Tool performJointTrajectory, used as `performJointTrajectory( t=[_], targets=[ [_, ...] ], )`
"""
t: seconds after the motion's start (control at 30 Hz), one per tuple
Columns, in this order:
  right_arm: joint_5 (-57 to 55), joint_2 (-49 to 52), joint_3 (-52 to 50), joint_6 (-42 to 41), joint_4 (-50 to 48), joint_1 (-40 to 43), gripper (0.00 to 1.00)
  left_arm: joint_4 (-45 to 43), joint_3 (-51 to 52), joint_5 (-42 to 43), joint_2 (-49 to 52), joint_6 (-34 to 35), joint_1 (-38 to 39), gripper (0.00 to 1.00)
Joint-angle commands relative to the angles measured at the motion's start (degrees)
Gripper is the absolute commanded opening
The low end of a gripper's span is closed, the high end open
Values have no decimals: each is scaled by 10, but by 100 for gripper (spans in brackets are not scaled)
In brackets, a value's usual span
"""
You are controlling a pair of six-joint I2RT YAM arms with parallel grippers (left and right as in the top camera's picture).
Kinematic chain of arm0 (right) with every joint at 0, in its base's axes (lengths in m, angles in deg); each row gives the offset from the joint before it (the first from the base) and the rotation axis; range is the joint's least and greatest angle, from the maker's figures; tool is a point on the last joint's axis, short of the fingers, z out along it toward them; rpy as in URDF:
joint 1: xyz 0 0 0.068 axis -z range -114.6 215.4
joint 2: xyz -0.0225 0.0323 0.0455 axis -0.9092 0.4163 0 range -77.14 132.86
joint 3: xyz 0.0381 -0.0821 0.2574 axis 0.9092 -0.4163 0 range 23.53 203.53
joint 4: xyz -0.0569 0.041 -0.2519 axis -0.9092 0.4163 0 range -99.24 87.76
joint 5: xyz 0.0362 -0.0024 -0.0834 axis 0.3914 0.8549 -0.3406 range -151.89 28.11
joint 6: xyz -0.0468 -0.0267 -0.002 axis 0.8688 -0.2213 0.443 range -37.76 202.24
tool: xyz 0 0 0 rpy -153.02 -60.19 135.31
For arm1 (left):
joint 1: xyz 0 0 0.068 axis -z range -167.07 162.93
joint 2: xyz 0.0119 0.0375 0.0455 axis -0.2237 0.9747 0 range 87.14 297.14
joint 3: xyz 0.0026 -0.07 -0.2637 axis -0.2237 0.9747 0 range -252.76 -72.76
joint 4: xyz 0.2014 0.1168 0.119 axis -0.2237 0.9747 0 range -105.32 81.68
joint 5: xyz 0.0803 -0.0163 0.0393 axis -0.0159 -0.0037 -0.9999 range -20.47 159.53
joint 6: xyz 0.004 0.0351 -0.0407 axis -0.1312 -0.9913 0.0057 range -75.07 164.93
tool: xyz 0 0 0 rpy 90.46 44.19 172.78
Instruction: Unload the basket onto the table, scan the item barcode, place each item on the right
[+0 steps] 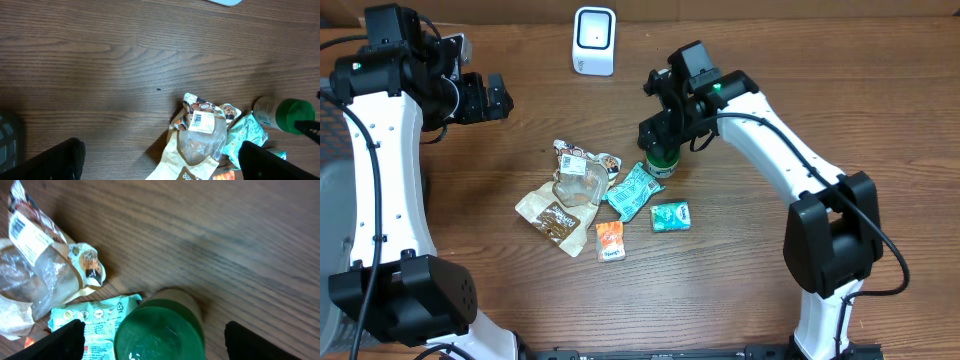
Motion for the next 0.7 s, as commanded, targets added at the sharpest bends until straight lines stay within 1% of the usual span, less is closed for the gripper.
performJointTrajectory(
  t=[0.0, 0.2, 0.5, 0.67],
  targets=[
    [-4, 19, -3, -5, 4, -12, 85, -1, 0, 11, 5, -9, 4, 99],
    [-20, 19, -6, -45, 16, -12, 84, -1, 0, 11, 5, -9, 4, 100],
    [-21, 19, -41, -45, 3, -14, 83, -1, 0, 11, 5, -9, 4, 100],
    [-28, 19, -41, -45, -14, -14, 79, -1, 0, 11, 5, -9, 4, 100]
  ],
)
